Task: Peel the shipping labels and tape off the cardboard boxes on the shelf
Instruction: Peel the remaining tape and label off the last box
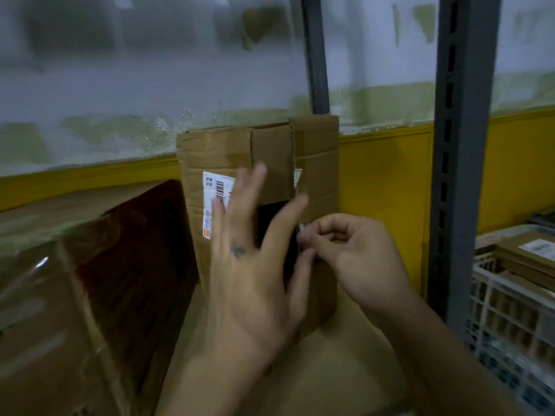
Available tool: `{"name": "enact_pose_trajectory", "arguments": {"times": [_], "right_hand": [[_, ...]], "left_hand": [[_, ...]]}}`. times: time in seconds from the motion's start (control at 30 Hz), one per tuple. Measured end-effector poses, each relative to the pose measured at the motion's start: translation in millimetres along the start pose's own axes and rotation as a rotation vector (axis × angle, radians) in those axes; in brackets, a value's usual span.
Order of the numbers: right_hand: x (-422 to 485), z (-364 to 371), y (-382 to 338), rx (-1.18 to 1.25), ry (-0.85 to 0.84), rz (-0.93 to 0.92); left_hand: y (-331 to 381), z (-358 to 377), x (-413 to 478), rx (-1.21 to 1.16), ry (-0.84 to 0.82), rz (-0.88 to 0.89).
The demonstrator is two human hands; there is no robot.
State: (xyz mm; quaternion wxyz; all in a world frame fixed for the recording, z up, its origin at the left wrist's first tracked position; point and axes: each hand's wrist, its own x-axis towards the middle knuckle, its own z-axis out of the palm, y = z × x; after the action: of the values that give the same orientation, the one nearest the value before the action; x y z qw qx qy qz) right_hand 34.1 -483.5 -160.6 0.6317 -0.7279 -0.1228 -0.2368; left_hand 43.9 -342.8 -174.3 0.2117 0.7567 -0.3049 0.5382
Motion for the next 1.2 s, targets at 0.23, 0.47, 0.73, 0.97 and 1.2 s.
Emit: {"name": "enact_pose_trajectory", "arguments": {"times": [0.23, 0.47, 0.73, 0.97, 1.2], "right_hand": [[-5, -13, -14, -0.044, -0.152, -0.007], [-6, -11, -16, -0.202, -0.137, -0.080], [-6, -13, -19, -0.339, -0.204, -0.204], [-1, -22, -16, -0.382, -0.112, -0.239], [-28, -6, -21, -0.442, -0.096, -0.351]], "left_hand": [[-2, 3, -22, 0.269, -0.080, -0.194], [6, 1, -9, 0.157, -0.229, -0.182], [-3, 1, -13, -0.248, -0.233, -0.205], [-17, -3, -20, -0.343, -0.232, -0.283], [-5, -5, -29, -0.278, -0.155, -0.278]]}}
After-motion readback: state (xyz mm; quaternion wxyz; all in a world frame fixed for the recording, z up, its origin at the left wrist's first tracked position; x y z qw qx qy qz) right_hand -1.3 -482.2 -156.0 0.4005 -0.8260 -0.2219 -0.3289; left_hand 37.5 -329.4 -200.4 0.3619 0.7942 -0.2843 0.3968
